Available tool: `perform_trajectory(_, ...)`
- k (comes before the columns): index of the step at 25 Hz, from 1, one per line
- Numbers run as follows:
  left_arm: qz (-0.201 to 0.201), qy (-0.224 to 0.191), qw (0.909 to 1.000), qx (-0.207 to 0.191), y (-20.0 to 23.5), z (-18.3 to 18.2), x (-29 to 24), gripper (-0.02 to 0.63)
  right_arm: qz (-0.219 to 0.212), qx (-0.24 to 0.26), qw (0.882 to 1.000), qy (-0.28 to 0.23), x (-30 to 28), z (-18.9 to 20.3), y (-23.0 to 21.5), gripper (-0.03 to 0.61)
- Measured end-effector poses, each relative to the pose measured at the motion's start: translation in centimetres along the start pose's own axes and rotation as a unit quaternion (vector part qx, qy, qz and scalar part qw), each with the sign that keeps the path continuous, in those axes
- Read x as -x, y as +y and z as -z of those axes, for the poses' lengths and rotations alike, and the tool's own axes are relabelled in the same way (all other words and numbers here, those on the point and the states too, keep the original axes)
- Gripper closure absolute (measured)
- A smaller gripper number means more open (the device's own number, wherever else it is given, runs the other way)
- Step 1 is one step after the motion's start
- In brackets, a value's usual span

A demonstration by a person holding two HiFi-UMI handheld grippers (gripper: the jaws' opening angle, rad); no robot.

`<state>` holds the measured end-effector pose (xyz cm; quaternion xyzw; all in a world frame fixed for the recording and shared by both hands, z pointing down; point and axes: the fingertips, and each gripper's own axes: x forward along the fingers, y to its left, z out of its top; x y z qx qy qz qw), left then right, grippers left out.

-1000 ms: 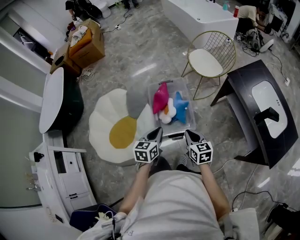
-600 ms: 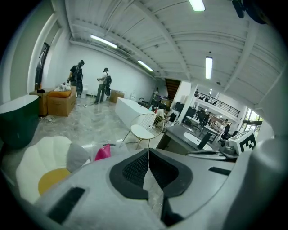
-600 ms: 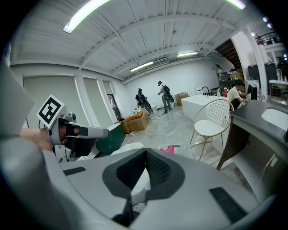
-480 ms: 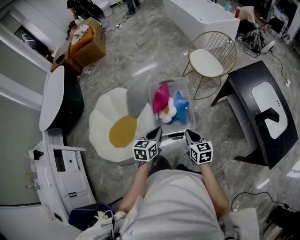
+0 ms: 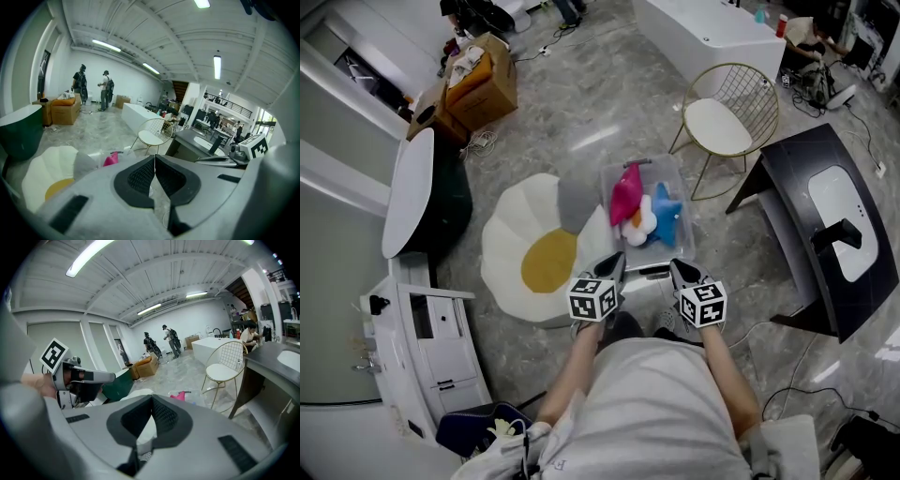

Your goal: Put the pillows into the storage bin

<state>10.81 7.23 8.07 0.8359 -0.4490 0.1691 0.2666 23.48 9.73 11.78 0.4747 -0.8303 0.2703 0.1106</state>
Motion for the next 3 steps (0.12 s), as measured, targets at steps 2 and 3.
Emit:
perform_trajectory(2,-0.002,-0.002,1.0,-0.002,0.01,-0.15,0.1,0.603,0.0,-0.002,1.0,-0.001,-0.08,-0.09,-0.02,0.581)
perform_trajectory(3,-0.004,-0.003,1.0,-0.003,0.02,-0.24,0.16,0.603,0.001,-0.004,1.0,-0.001,-0.12,-0.16,-0.07,0.581)
